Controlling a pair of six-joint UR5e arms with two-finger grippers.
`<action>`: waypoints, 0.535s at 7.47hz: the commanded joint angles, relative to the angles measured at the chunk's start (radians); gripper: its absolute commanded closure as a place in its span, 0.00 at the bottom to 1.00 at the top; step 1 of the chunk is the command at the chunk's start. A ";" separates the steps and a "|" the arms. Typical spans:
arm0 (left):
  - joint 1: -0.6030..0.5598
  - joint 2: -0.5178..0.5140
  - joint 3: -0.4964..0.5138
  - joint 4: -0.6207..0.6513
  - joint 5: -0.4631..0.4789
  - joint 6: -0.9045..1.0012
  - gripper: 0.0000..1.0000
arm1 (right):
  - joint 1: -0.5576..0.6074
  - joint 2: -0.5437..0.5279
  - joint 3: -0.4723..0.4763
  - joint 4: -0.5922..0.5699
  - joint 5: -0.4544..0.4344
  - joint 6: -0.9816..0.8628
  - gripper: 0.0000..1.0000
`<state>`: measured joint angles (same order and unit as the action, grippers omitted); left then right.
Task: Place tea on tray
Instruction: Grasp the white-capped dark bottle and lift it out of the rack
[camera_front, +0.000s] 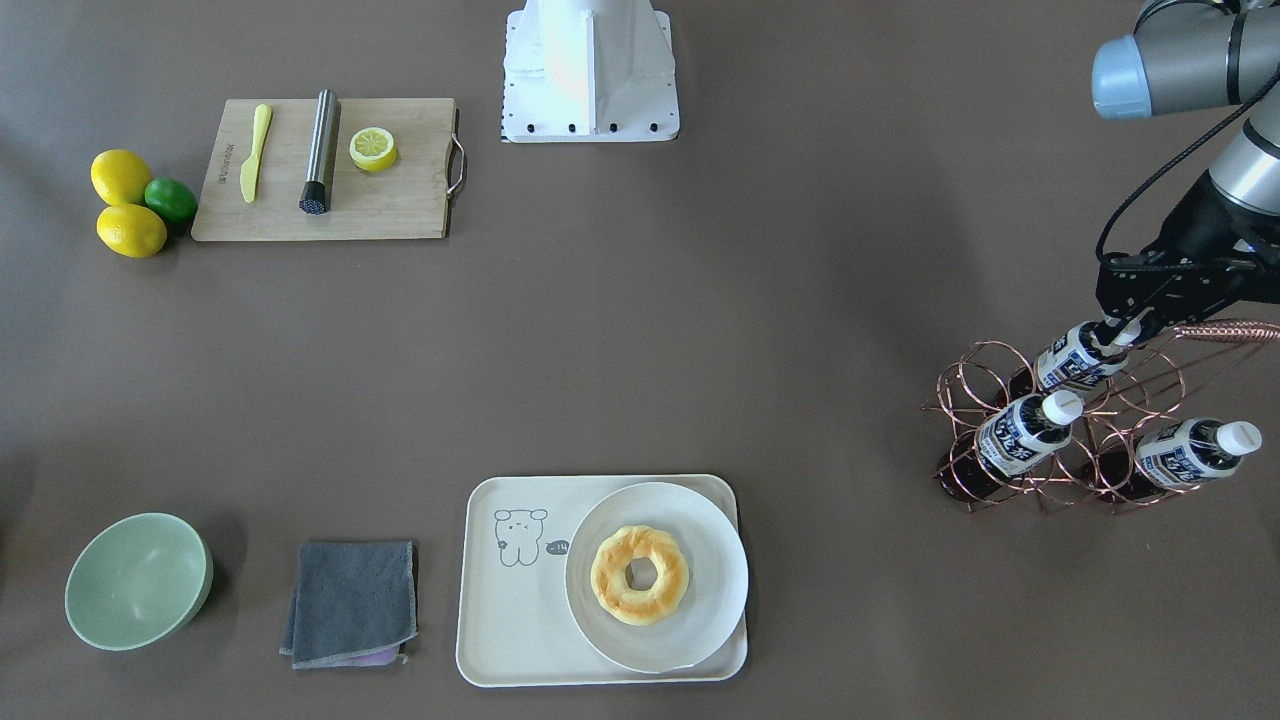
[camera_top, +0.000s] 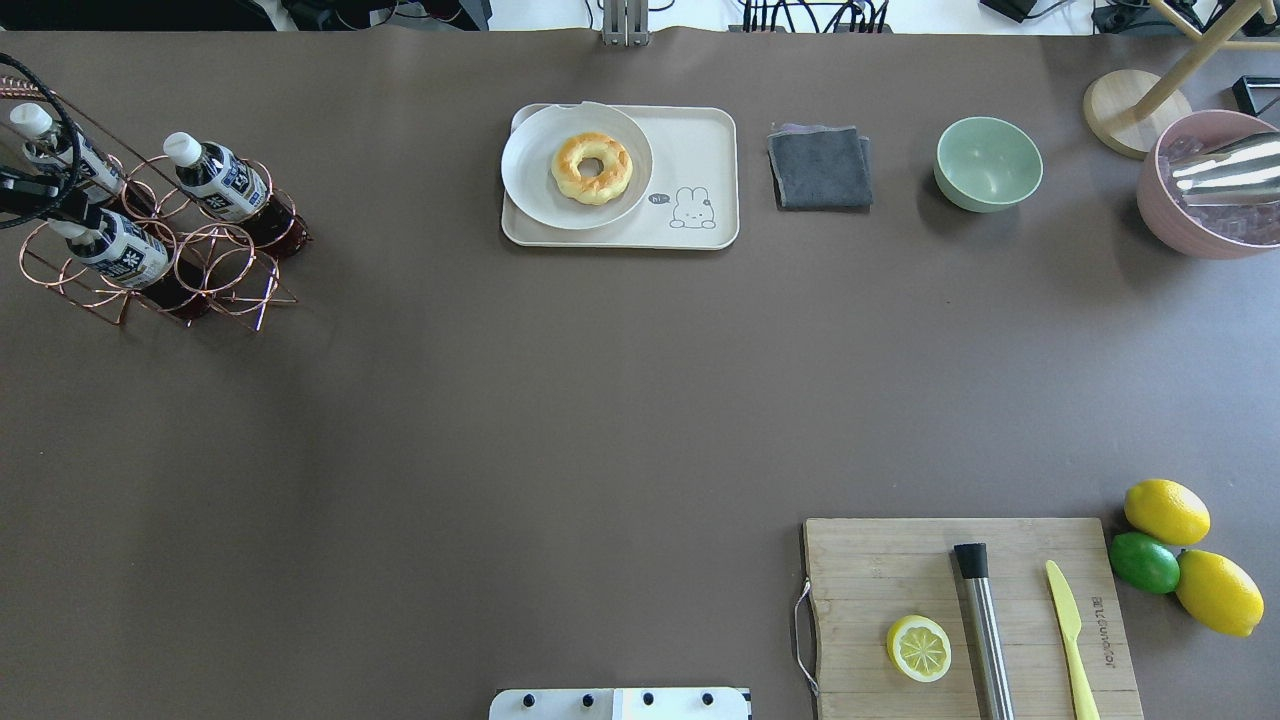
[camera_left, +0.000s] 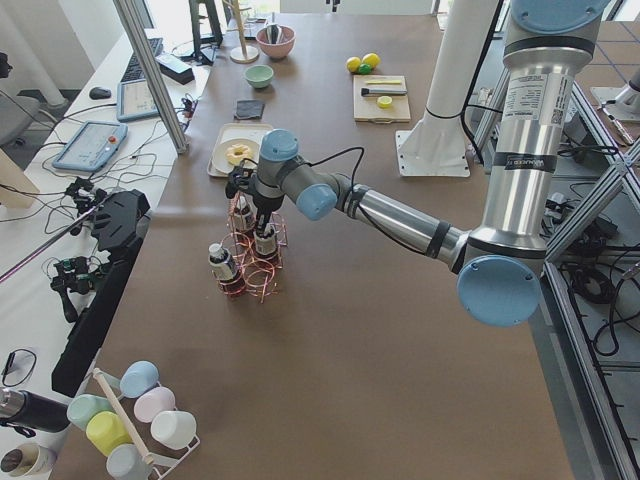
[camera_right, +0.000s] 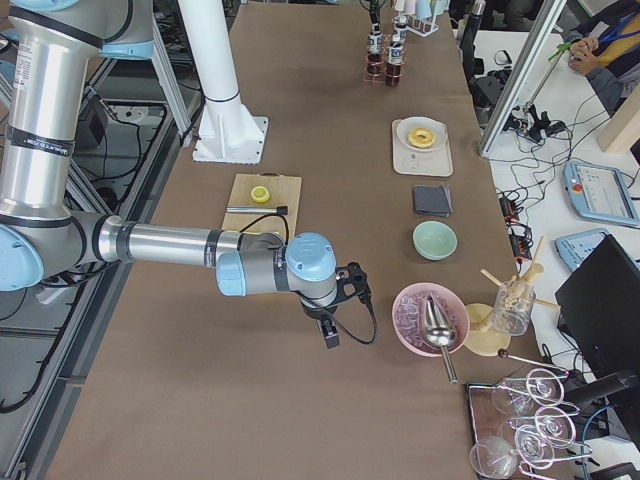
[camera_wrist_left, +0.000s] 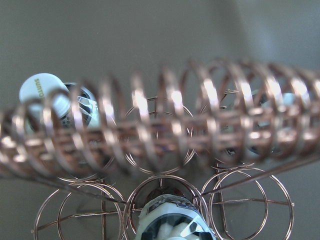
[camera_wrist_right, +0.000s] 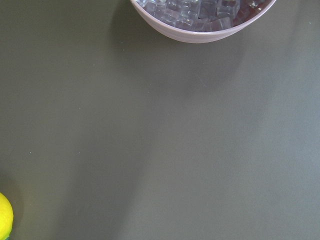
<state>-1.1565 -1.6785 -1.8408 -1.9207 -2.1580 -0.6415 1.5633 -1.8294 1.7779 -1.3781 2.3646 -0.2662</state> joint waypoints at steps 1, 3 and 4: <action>-0.044 -0.027 -0.020 0.037 -0.060 0.009 1.00 | 0.000 0.001 -0.002 -0.001 -0.001 0.001 0.00; -0.133 -0.033 -0.046 0.137 -0.095 0.112 1.00 | -0.009 0.001 -0.005 -0.001 -0.002 0.010 0.00; -0.182 -0.056 -0.082 0.228 -0.127 0.162 1.00 | -0.017 0.001 -0.006 -0.001 -0.004 0.024 0.00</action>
<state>-1.2572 -1.7082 -1.8767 -1.8260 -2.2358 -0.5666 1.5567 -1.8286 1.7740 -1.3796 2.3631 -0.2602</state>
